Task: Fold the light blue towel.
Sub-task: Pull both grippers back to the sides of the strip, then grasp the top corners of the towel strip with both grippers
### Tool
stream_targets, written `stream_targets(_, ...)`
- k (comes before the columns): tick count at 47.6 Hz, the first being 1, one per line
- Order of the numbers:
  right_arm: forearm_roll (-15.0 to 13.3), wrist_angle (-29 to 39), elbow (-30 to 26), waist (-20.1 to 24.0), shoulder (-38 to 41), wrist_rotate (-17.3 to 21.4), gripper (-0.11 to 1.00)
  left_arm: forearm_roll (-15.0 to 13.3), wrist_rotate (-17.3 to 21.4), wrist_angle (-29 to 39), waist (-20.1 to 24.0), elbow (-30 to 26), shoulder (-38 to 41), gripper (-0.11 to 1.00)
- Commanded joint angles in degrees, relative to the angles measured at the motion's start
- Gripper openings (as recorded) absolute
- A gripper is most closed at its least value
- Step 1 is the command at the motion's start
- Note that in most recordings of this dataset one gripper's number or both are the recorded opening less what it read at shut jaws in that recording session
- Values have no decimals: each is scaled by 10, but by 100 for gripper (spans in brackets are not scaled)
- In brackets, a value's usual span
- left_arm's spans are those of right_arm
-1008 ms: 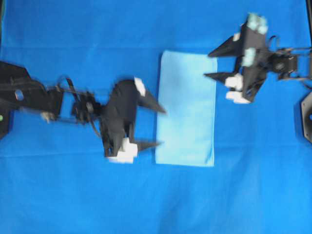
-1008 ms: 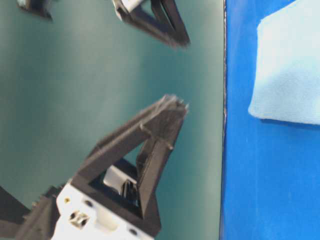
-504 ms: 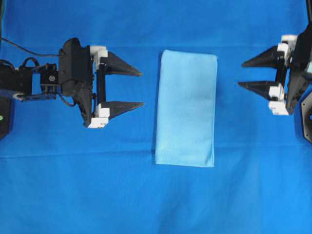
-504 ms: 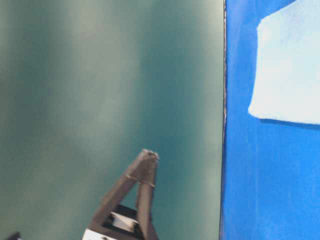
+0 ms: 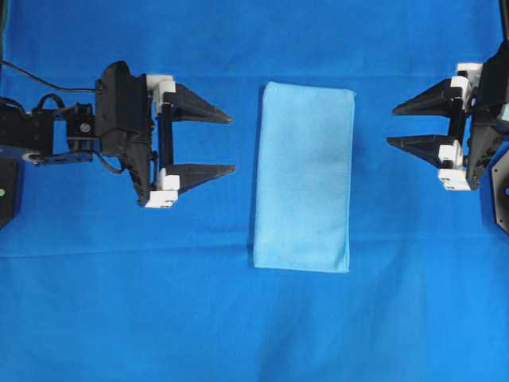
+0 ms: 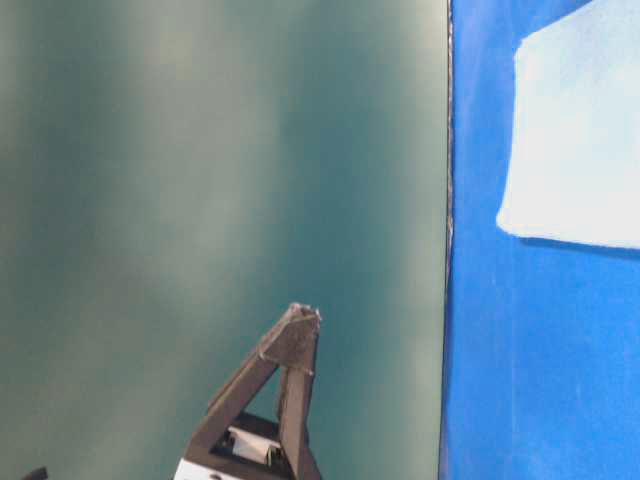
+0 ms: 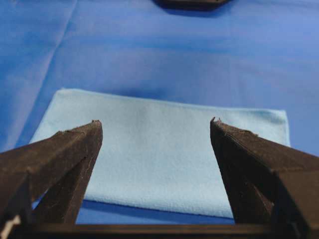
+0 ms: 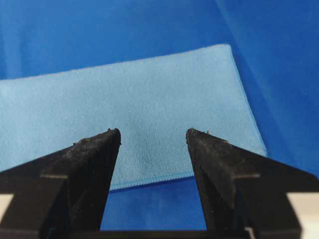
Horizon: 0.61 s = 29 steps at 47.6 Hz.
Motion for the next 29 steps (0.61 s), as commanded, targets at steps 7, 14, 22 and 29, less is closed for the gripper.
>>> stream_targets(7,-1,18,-40,-51,65,-1,60,1,4,9,30,-59,38,83)
stream_targets(14,-8,20,-61,-97,142,-4,60,1,4,26,71,-98,96,83)
stream_targets(22,-30,25,-105,-123,242,-8,60,1,4,30,105,-135,166,83)
stream_targets(29,-50,25,-141,-139,317,-8,60,1,4,30,130,-159,218,83)
